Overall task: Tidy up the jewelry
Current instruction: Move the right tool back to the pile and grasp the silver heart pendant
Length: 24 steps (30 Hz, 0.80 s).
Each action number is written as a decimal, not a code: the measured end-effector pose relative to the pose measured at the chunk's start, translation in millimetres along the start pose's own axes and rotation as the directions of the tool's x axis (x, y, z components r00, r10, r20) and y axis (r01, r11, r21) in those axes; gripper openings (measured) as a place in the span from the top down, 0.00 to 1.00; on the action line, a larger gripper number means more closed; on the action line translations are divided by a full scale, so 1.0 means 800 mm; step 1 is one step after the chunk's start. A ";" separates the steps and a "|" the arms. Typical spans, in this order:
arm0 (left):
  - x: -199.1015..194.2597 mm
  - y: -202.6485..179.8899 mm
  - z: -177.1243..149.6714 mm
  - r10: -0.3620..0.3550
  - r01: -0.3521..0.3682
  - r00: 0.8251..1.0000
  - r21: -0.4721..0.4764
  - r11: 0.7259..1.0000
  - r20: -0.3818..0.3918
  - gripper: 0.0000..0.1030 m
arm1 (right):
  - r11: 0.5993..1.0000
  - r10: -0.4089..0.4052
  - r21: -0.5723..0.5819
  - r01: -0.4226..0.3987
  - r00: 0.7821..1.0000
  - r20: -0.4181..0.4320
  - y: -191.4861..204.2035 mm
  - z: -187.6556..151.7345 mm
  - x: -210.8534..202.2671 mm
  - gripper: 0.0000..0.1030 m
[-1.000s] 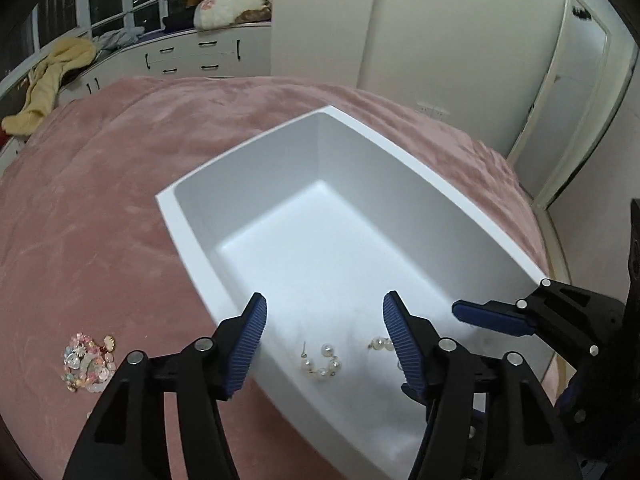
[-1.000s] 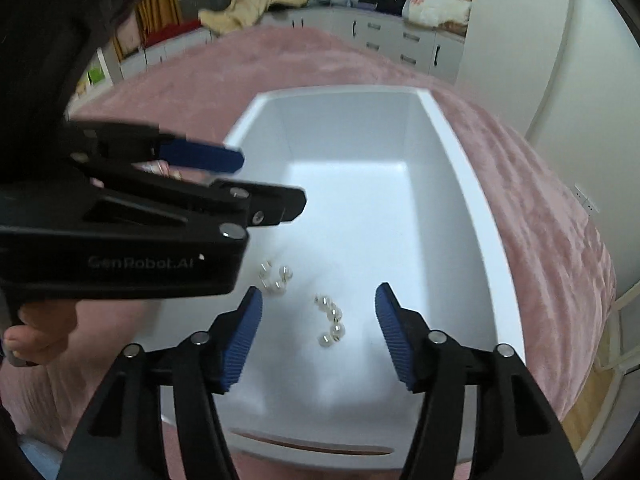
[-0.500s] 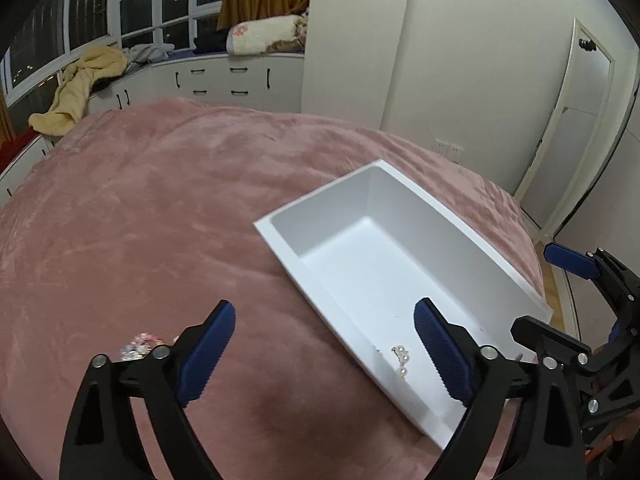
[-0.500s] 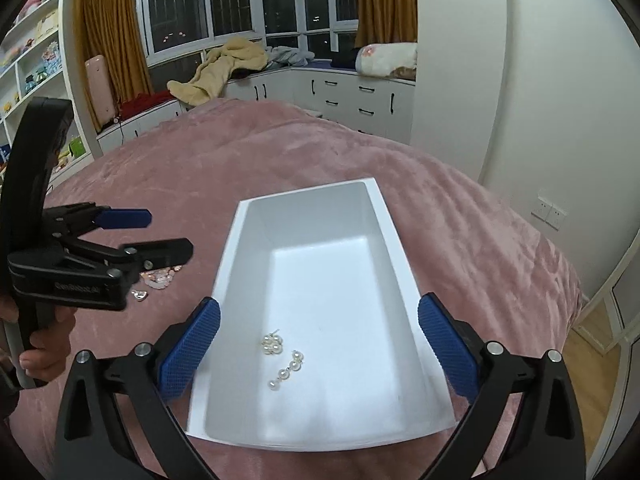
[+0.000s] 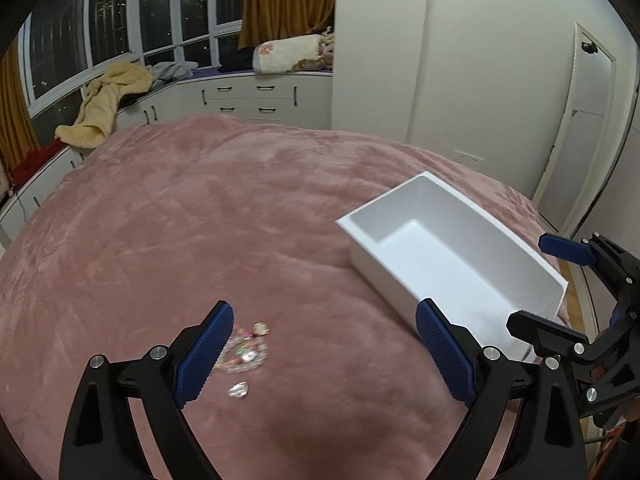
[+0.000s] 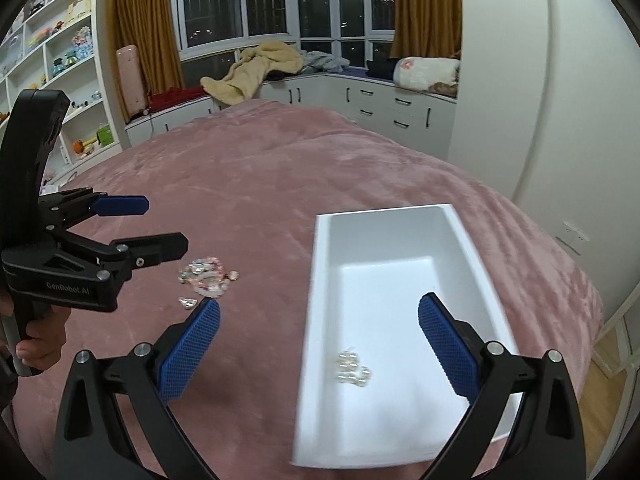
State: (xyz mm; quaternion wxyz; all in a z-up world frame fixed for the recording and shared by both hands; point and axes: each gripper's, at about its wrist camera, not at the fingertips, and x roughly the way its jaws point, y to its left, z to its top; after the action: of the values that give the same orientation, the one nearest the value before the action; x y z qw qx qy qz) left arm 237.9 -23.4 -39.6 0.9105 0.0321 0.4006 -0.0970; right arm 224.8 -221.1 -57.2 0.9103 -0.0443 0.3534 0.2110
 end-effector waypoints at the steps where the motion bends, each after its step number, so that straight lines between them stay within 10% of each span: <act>1: -0.003 0.007 -0.002 0.007 -0.007 1.000 -0.003 1.000 0.001 0.09 | 1.000 0.011 -0.004 -0.011 1.000 -0.002 0.008 0.001 0.004 0.05; 24: 0.053 0.123 -0.063 0.045 -0.046 0.997 -0.026 0.999 -0.061 0.09 | 0.980 0.187 -0.050 -0.193 0.977 -0.099 0.151 -0.038 0.120 0.05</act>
State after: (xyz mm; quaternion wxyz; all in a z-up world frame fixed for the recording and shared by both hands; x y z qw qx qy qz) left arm 249.7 72.9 -106.7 0.9004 0.0315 0.4283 -0.0696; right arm 219.2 -84.6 -135.5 0.8667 -0.0473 0.3918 0.3052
